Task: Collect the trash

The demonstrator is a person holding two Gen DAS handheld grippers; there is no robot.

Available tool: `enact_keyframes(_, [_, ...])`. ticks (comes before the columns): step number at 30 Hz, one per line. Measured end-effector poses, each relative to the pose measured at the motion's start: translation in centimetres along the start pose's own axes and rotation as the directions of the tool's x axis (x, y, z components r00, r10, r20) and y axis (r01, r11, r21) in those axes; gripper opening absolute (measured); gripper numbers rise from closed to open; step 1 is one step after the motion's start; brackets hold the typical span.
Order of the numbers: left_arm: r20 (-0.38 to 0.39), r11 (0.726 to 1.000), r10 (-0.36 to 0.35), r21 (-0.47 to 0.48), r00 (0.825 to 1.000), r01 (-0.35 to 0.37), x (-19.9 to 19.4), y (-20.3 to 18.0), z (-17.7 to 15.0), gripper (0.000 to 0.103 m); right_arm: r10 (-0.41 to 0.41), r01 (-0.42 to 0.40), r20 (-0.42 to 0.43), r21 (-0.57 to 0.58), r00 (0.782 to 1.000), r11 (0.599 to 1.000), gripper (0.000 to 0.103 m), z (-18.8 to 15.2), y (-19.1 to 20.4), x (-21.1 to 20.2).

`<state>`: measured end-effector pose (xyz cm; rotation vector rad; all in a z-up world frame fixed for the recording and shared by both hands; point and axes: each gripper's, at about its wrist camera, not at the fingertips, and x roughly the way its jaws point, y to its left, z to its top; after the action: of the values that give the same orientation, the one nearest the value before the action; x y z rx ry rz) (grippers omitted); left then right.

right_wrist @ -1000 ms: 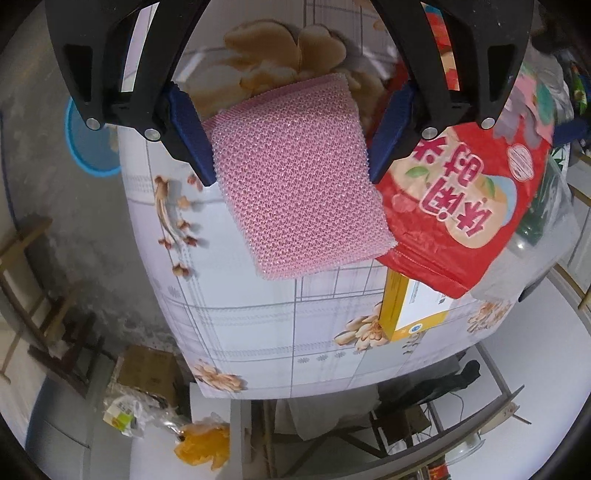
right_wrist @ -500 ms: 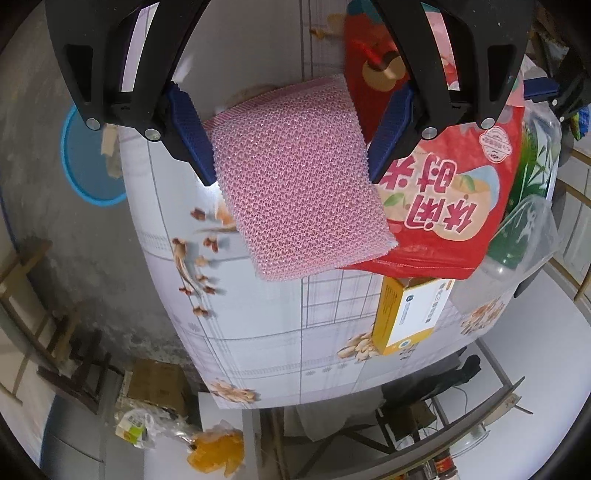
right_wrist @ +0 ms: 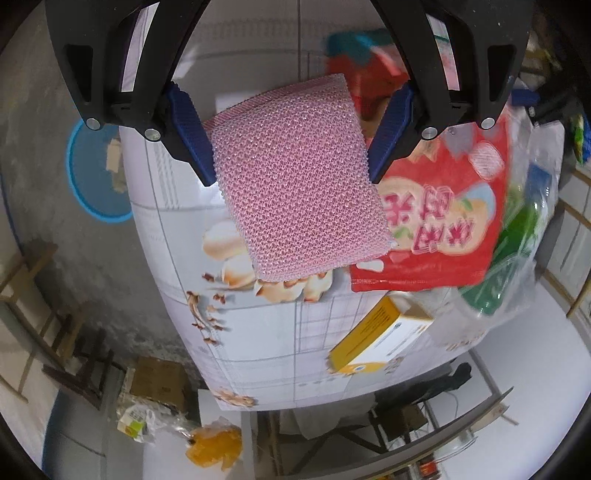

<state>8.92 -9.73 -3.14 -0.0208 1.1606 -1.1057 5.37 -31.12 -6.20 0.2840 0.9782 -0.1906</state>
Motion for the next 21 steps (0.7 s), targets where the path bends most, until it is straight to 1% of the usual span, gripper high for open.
enact_keyframes(4, [0.032, 0.995, 0.028, -0.101, 0.999, -0.024, -0.2, 2.0, 0.4, 0.087, -0.012, 0.012, 0.011, -0.026, 1.0, 1.0, 0.077, -0.8, 0.5, -0.3])
enact_keyframes(6, [0.045, 0.987, 0.031, -0.156, 0.998, -0.023, 0.0, 3.2, 0.9, 0.087, -0.012, 0.013, 0.015, -0.029, 1.0, 0.999, 0.077, -0.9, 0.6, -0.3])
enact_keyframes(9, [0.081, 0.978, 0.034, -0.209, 0.996, -0.016, 0.2, 4.3, 2.0, 0.085, -0.007, 0.008, 0.018, -0.024, 1.0, 1.0, 0.077, -0.8, 0.5, -0.2])
enact_keyframes(13, [0.106, 0.974, 0.051, -0.226, 0.993, -0.025, 0.6, 4.6, 3.1, 0.075, -0.001, 0.001, 0.016, -0.014, 1.0, 1.0, 0.077, -0.8, 0.4, -0.3])
enact_keyframes(15, [0.106, 0.97, 0.051, -0.242, 0.993, -0.024, 0.9, 4.8, 3.5, 0.069, 0.016, -0.016, 0.011, -0.003, 1.0, 1.0, 0.077, -0.9, 0.3, -0.4])
enact_keyframes(16, [0.106, 0.969, 0.049, -0.246, 0.993, -0.021, 0.9, 4.8, 3.2, 0.065, 0.028, -0.028, 0.009, 0.004, 1.0, 1.0, 0.077, -0.9, 0.2, -0.4])
enact_keyframes(17, [0.108, 0.969, 0.042, -0.248, 0.993, -0.014, 1.0, 4.7, 3.3, 0.06, 0.046, -0.046, 0.007, 0.012, 0.999, 0.999, 0.078, -1.0, 0.1, -0.4])
enact_keyframes(19, [0.117, 0.969, 0.024, -0.245, 0.993, 0.006, 0.9, 4.5, 3.1, 0.055, 0.082, -0.082, 0.004, 0.036, 0.997, 0.996, 0.078, -1.1, -0.1, -0.6])
enact_keyframes(21, [0.141, 0.968, -0.03, -0.242, 0.989, 0.064, 0.7, 4.3, 2.9, 0.052, 0.141, -0.14, 0.002, 0.072, 0.99, 0.987, 0.078, -1.1, -0.4, -0.7])
